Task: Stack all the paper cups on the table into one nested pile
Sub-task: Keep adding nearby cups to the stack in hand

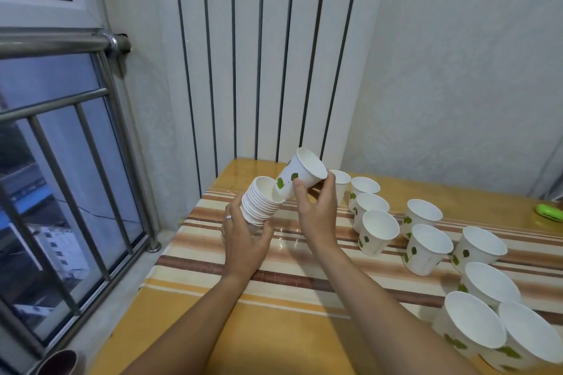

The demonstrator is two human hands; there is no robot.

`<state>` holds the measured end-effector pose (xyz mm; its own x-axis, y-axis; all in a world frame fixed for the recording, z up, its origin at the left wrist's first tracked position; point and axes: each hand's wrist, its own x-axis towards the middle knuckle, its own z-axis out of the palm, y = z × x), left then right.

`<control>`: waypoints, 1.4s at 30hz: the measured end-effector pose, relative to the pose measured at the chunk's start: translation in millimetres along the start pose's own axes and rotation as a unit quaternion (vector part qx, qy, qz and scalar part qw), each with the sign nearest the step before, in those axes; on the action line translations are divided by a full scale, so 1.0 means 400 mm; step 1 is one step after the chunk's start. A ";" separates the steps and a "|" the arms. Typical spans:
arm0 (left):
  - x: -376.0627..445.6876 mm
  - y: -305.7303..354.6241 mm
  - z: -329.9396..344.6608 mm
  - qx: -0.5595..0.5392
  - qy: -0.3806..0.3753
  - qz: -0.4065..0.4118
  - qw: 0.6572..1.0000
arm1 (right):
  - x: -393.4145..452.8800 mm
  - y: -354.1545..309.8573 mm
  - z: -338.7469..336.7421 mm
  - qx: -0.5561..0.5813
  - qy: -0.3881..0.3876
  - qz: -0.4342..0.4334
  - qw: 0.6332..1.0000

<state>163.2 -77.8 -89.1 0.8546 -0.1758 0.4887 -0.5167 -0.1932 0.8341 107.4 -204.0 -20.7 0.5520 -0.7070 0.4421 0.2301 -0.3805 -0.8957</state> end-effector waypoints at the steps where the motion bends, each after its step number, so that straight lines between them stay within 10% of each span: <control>1: 0.000 0.000 0.000 -0.002 0.000 -0.007 1.000 | -0.001 0.001 0.005 0.001 -0.009 0.001 1.000; 42: 0.005 0.052 0.022 -0.050 -0.073 0.000 0.996 | -0.020 -0.016 -0.038 -0.018 -0.192 0.030 0.981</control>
<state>153.8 -90.4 -73.1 0.8346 -0.3156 0.4515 -0.5020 -0.0983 0.8593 89.3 -204.9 -17.8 0.8261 -0.4555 0.3317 0.1633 -0.3700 -0.9146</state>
